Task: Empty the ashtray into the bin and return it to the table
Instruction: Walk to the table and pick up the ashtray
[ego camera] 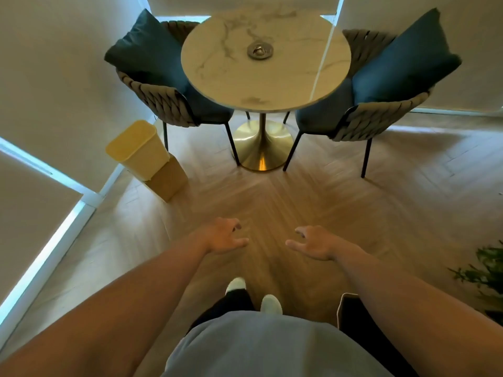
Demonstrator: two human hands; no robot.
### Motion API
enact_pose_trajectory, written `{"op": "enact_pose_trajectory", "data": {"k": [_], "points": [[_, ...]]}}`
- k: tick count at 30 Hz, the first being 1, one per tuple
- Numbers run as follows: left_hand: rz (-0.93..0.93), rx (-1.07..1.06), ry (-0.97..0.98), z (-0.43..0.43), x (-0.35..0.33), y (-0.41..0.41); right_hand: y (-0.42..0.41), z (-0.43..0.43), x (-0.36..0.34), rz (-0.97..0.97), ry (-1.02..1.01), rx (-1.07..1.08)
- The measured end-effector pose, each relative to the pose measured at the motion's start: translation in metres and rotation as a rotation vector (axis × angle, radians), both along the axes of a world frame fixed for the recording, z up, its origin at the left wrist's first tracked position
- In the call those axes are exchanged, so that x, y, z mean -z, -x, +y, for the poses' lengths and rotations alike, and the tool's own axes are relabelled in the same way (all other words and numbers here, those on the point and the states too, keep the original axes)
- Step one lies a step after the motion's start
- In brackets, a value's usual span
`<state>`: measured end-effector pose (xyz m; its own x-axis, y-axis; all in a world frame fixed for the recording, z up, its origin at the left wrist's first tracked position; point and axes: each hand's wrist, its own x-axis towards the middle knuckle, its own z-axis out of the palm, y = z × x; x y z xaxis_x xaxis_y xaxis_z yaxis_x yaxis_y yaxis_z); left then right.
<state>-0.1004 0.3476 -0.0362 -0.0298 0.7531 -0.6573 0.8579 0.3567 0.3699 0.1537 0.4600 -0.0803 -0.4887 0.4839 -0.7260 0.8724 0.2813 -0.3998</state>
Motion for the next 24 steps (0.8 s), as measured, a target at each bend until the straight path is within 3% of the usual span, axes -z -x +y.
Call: {"op": "enact_pose_trajectory", "data": {"k": [15, 24], "points": [[-0.019, 0.112, -0.05, 0.25, 0.022, 0.136, 0.114, 0.216, 0.013, -0.026, -0.081, 0.106], [-0.031, 0.135, -0.023, 0.383, 0.015, 0.195, 0.18, 0.346, 0.008, 0.031, -0.02, 0.147]]}}
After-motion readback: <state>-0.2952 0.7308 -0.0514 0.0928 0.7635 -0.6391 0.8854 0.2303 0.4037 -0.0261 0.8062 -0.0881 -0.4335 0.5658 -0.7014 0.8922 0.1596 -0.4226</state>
